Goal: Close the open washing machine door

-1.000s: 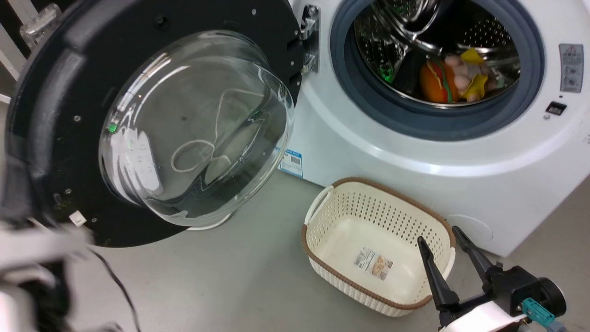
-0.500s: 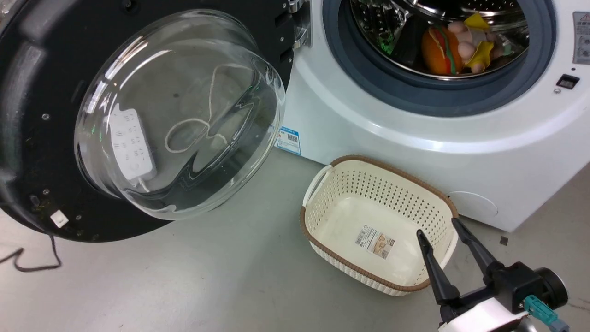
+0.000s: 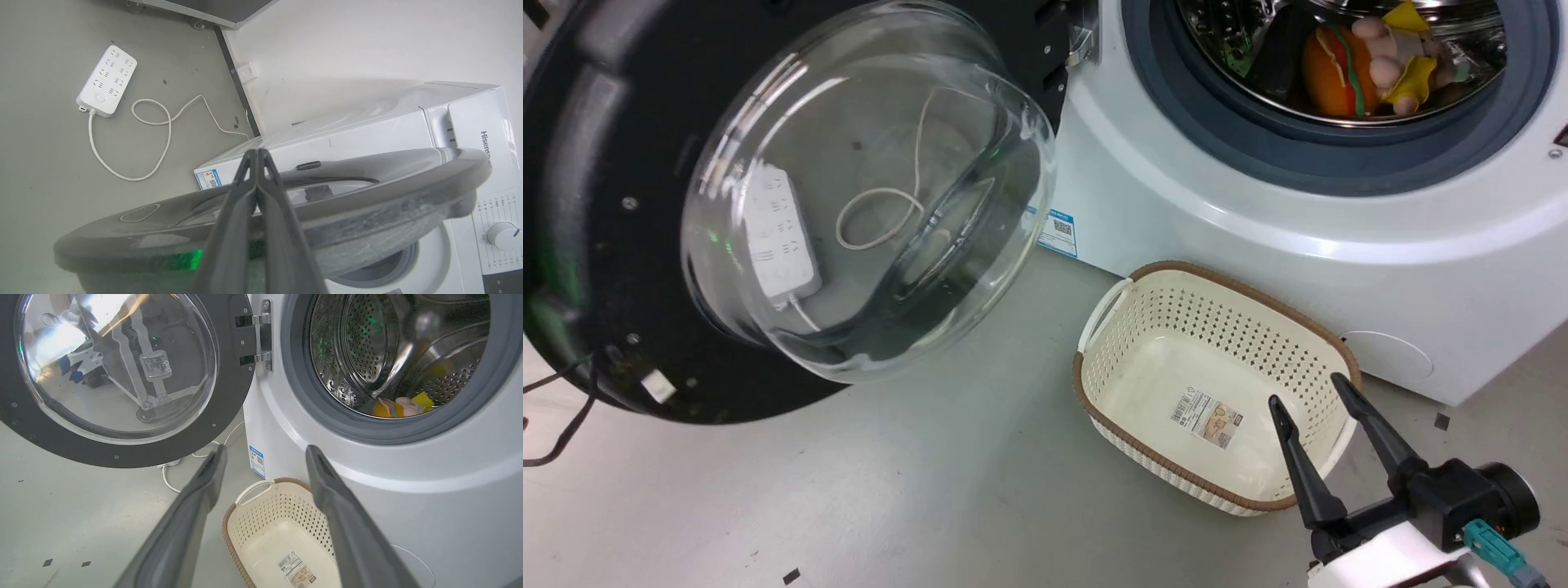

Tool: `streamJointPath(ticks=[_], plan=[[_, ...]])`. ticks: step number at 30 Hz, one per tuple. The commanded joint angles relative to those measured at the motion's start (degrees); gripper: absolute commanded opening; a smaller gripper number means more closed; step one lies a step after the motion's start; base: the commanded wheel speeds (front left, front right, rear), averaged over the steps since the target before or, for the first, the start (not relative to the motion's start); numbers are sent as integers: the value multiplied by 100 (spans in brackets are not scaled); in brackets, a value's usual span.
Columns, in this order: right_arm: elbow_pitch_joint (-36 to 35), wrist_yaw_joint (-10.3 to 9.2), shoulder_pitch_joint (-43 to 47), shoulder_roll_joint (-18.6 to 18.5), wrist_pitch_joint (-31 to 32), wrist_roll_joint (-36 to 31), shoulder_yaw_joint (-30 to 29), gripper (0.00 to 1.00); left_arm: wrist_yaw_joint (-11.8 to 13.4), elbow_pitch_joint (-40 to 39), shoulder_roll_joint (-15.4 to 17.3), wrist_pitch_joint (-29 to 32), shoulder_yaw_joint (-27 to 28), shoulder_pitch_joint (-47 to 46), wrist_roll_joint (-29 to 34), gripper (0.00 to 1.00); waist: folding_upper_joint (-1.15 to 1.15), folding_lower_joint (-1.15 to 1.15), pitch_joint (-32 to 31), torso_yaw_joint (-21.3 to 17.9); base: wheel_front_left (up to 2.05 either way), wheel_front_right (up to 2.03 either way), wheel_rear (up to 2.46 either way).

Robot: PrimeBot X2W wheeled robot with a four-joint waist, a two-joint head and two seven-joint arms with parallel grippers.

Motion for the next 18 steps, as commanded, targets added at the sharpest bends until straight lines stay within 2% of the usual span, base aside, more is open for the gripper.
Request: streamJointPath(ticks=[1,9,18], plan=[[-8,4,-88,-23,-67,10,4,100,-39,-55,-79,195,23,0,-192,0,0,0,-11,13,0,0,0],[36,5,-36,108,-144,21,-102,100,-87,-925,-409,1435,148,621,-1128,0,0,0,-270,33,0,0,0],[39,5,58,259,-144,-51,-480,100,-161,-2099,-1454,1855,-161,1695,-1479,0,0,0,-655,-92,0,0,0]])
